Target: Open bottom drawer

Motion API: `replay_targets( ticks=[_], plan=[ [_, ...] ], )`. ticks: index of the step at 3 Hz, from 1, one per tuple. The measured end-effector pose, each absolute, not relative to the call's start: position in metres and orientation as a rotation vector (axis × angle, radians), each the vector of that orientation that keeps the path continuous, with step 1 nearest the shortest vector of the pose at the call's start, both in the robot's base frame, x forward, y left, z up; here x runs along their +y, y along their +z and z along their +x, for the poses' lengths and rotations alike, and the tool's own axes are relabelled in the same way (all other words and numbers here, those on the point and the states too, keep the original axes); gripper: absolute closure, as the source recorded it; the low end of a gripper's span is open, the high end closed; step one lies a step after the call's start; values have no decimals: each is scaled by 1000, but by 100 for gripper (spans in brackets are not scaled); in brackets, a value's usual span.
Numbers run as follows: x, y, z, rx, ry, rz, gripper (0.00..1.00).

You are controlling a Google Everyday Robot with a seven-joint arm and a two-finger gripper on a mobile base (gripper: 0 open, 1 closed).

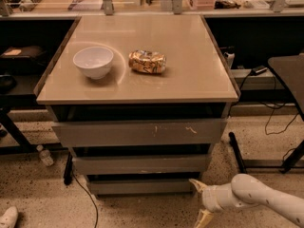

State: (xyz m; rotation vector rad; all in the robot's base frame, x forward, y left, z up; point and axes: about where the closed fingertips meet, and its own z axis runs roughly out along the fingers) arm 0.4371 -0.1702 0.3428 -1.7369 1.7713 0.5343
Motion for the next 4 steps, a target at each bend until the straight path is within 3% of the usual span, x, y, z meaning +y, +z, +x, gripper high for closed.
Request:
replay_targets(
  ticks=[3, 4],
  plan=[
    [-154, 271, 519, 1716, 319, -1631, 0],
    [-154, 271, 519, 1716, 319, -1631, 0]
  ],
)
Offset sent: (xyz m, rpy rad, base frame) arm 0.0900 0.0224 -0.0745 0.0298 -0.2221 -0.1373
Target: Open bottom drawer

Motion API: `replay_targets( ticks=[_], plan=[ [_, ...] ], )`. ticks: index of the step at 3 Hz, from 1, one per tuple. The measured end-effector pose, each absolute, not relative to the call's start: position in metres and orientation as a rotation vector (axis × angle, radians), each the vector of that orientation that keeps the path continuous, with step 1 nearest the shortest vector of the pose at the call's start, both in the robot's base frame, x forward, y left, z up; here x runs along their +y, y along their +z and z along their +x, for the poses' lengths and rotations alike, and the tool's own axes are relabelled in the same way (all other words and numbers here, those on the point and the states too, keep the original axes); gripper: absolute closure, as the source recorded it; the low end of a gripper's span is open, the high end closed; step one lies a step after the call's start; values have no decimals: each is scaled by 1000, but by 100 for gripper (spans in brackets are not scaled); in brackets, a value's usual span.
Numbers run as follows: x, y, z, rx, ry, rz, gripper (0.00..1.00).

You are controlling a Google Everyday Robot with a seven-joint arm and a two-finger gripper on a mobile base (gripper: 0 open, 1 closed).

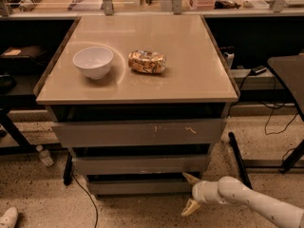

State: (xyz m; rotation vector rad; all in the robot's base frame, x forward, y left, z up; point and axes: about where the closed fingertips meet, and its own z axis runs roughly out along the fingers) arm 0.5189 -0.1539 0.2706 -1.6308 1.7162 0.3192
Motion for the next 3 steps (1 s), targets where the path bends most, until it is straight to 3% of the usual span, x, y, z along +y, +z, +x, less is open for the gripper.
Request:
replay_targets(
  ticks=[3],
  plan=[
    [-148, 201, 528, 1808, 384, -1561, 0]
  ],
)
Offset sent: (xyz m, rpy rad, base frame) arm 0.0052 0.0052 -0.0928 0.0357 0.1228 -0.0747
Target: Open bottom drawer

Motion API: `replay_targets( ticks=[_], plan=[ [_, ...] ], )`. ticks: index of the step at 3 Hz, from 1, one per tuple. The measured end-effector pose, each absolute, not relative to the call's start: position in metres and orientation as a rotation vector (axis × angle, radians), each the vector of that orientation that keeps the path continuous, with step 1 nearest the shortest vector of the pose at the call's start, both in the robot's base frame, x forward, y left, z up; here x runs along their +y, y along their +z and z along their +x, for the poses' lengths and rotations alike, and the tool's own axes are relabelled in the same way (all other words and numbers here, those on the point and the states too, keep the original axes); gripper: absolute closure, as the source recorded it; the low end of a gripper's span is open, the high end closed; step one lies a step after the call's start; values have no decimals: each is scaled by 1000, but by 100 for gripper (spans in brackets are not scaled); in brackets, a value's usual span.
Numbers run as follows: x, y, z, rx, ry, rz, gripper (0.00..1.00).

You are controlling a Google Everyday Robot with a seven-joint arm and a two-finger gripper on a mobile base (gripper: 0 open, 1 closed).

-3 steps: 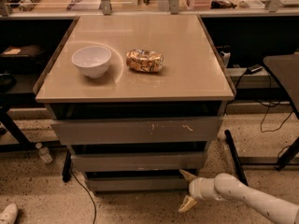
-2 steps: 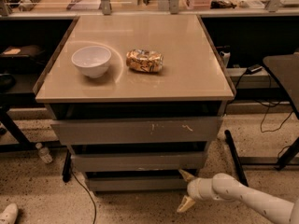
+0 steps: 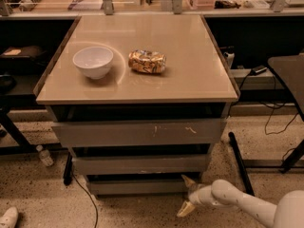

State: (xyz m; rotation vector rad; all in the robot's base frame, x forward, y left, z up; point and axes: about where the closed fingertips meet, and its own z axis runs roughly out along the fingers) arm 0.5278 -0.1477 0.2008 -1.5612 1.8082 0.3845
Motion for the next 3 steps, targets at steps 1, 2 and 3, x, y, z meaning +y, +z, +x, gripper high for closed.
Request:
replay_targets(
  ticks=[1, 2, 3],
  plan=[
    [-147, 187, 538, 1818, 383, -1536, 0],
    [-146, 181, 551, 1805, 346, -1532, 0],
    [-142, 177, 564, 1768, 292, -1557, 0]
  ],
)
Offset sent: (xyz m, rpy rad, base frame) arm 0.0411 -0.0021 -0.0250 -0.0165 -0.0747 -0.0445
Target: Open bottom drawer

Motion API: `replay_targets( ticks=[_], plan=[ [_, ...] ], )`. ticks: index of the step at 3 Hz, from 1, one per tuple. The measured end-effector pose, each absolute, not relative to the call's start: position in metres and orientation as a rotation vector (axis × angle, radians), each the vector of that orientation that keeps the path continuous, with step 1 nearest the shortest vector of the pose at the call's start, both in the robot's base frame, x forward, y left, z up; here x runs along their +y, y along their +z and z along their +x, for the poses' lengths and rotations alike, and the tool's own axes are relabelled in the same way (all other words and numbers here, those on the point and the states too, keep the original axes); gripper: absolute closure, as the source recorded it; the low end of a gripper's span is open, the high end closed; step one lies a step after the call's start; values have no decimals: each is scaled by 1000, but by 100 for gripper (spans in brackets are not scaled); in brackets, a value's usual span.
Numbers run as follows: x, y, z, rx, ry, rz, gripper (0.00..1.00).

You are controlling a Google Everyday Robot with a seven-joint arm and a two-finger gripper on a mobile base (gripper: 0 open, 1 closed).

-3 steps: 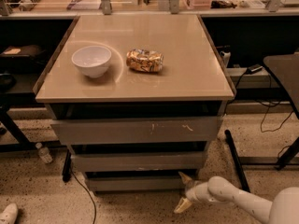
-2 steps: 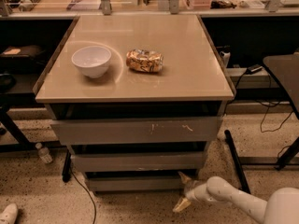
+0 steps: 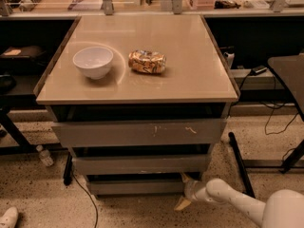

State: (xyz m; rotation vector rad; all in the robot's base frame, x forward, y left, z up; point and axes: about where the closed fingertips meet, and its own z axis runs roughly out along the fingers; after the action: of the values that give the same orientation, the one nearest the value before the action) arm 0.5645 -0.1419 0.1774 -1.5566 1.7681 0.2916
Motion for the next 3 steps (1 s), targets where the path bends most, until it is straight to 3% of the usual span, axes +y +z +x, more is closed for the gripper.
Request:
replay_targets(
  ticks=[2, 3],
  plan=[
    [-135, 159, 583, 1727, 206, -1614, 0],
    [-135, 159, 583, 1727, 207, -1614, 18]
  ],
)
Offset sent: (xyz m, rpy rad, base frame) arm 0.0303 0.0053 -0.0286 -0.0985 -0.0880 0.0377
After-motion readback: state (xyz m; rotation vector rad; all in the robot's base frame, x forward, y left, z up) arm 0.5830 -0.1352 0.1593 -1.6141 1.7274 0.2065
